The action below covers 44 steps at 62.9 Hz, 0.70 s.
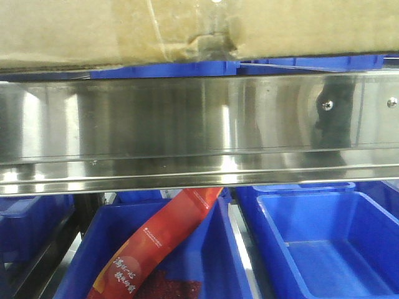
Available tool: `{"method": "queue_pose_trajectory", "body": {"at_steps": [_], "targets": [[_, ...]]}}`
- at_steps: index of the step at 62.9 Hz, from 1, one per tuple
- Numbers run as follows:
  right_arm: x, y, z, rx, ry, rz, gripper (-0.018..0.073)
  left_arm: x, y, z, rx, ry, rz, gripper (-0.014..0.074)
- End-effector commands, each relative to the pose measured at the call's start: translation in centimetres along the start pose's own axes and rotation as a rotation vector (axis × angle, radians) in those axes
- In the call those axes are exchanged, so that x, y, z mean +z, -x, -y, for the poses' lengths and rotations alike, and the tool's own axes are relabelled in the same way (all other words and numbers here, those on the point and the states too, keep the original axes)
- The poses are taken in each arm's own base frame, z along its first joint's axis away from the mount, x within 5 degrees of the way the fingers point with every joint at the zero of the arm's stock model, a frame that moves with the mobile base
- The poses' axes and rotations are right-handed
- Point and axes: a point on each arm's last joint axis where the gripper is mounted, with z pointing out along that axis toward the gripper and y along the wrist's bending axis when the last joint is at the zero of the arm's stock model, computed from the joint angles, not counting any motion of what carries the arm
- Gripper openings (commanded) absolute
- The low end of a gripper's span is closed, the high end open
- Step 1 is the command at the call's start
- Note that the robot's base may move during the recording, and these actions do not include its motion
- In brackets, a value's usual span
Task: Grab carton from right shelf to conveyor
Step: 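Hold the carton with both grippers and pull it back from the shelf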
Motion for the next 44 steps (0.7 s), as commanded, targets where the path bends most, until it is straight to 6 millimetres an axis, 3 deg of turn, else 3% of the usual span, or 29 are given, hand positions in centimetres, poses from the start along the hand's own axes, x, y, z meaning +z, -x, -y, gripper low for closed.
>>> {"method": "queue_pose_trajectory", "body": {"at_steps": [1,32,44], "targets": [[-0.64,0.29,-0.02,-0.022,-0.002,0.055,-0.0067,-0.57,0.05,0.29,0.014,-0.028,0.031,-0.002],[-0.64,0.29,-0.02,-0.022,-0.002,0.055,-0.0067,-0.57,0.05,0.29,0.014,-0.028,0.031,-0.002],[-0.71,1.03,-0.03,-0.022,-0.002,0.137,-0.0067,-0.57,0.05,0.29,0.014,-0.028,0.031,-0.002]]}}
